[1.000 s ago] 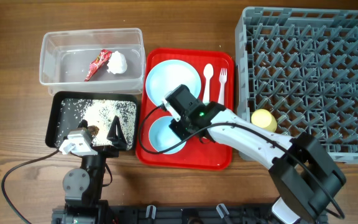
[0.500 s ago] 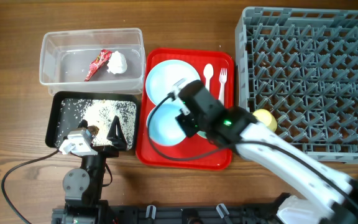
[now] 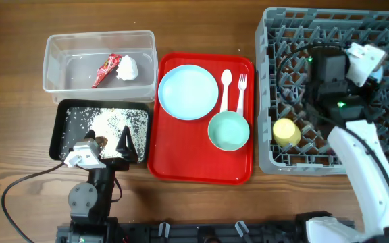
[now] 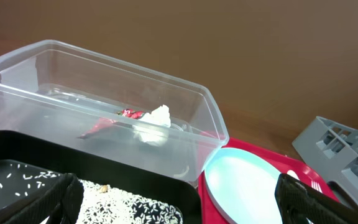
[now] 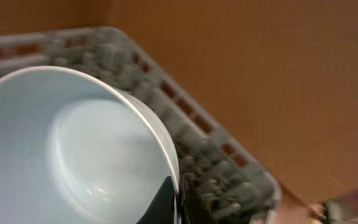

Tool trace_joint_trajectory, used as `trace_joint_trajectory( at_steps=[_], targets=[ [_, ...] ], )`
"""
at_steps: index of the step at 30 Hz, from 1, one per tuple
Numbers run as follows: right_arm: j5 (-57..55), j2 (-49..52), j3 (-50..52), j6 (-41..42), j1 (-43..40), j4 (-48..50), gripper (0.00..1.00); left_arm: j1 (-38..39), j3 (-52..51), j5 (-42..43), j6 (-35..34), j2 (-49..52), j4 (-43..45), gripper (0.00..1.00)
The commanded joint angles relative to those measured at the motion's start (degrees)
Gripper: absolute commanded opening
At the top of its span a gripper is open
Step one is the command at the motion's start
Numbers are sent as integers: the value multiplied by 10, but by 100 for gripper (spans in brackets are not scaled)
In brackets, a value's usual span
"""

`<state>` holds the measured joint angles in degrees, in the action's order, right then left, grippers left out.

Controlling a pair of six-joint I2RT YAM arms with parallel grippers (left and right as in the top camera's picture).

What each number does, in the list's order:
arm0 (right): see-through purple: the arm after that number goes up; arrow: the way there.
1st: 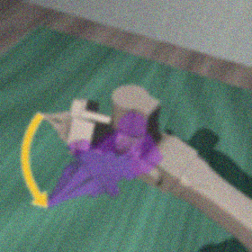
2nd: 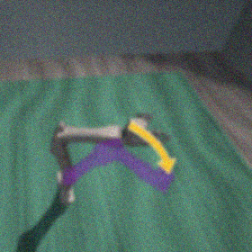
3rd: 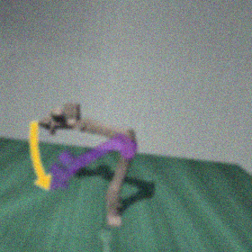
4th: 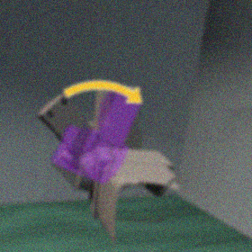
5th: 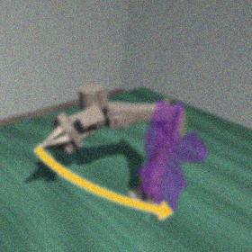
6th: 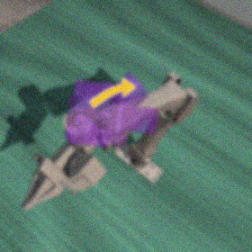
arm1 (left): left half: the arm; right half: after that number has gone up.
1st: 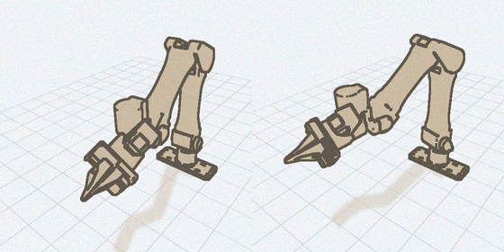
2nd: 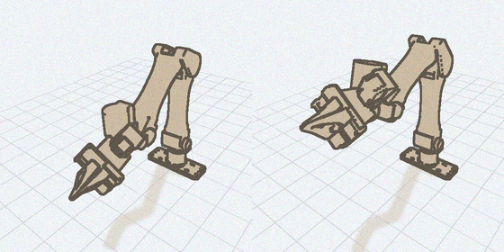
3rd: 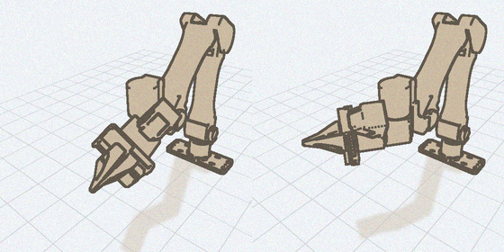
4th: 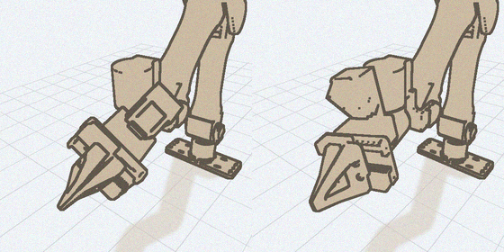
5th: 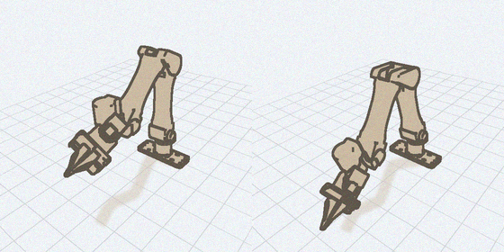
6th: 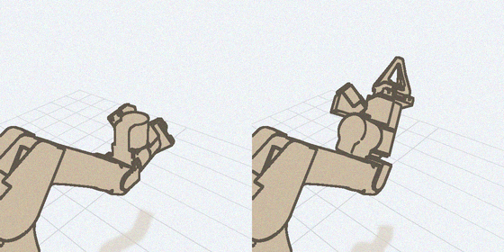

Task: Sort waste into correct bins and load items into the dishwasher rack
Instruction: 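Carry the light blue bowl into the rack and release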

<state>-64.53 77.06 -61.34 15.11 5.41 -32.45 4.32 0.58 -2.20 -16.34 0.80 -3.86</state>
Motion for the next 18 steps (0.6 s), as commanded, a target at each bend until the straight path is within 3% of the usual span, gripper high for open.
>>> trace_joint_trajectory(
  at_steps=[1,9,12,18],
  targets=[
    [-34,56,-5,-49,-28,10,4,-5,-3,2,9,-4,0,100],
    [-119,178,-5,-183,-26,69,4,-5,-3,2,9,-4,0,100],
    [-67,178,-4,-227,13,64,4,-5,-3,2,9,-4,0,100],
    [3,179,1,-228,71,26,4,-5,-3,2,9,-4,0,100]
  ],
)
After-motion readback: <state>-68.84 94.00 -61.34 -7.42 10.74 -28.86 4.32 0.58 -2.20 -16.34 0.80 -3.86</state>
